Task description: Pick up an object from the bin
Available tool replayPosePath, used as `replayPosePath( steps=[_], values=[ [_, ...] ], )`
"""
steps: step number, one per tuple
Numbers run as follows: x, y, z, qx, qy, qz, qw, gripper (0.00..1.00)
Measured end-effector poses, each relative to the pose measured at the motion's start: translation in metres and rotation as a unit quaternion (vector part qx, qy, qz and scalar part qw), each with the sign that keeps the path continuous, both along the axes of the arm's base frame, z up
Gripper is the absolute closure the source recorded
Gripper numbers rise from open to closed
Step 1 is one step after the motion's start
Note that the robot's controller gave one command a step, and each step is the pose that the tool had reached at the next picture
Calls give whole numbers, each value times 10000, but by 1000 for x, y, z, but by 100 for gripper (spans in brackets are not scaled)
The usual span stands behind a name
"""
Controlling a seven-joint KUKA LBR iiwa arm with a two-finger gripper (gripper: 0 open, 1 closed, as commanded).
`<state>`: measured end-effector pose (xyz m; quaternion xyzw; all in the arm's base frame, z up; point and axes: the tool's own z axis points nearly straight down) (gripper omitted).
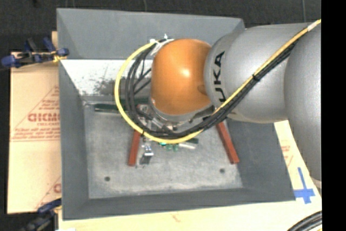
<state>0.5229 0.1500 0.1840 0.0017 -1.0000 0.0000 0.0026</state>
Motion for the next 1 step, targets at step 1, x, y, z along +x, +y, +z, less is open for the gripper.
replayPosePath(
  steps=[1],
  values=[
    [2, -1, 4, 7, -38, -19, 10000, 0]
  ],
)
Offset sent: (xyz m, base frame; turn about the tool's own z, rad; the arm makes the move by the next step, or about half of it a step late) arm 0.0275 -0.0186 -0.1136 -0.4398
